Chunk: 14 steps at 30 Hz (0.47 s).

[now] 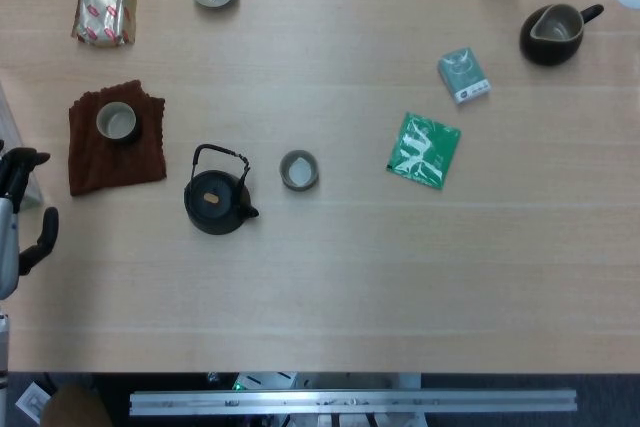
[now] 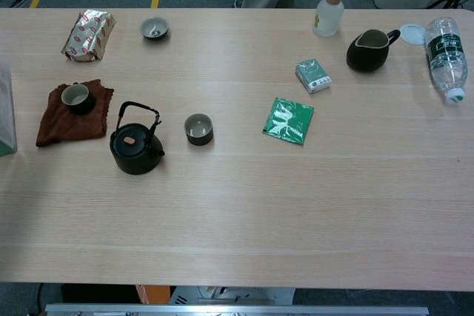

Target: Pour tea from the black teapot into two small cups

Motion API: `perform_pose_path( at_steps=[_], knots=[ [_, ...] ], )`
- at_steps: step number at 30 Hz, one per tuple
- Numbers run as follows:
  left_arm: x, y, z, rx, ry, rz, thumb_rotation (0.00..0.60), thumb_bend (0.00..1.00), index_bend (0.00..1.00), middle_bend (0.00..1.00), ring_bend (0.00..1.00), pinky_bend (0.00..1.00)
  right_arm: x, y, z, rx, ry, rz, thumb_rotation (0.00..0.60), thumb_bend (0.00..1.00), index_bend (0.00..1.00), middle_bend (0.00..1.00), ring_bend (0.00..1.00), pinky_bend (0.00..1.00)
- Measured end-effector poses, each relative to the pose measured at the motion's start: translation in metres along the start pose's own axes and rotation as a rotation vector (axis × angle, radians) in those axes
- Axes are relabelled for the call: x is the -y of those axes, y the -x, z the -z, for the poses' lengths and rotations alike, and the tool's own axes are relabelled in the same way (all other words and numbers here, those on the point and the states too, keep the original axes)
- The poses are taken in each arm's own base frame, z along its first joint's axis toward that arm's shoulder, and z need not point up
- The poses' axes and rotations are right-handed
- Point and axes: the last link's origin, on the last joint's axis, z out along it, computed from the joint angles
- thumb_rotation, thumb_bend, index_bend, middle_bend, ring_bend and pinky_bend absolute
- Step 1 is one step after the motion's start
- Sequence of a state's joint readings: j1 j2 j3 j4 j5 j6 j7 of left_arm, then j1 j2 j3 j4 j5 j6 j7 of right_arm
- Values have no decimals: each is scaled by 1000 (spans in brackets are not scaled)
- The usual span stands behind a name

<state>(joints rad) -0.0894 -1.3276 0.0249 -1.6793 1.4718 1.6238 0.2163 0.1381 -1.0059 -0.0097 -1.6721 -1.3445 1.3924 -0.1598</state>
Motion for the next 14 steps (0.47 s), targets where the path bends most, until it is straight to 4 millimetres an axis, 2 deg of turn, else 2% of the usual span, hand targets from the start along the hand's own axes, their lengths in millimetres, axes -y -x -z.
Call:
perform_pose_path(
  at_steps=[14],
  knots=[
    [-2,-9,12,-26,0,34,600,388,246,253,133,37,0,-15,16,-79,-12,-22,600,242,105,170,31,104]
  ],
)
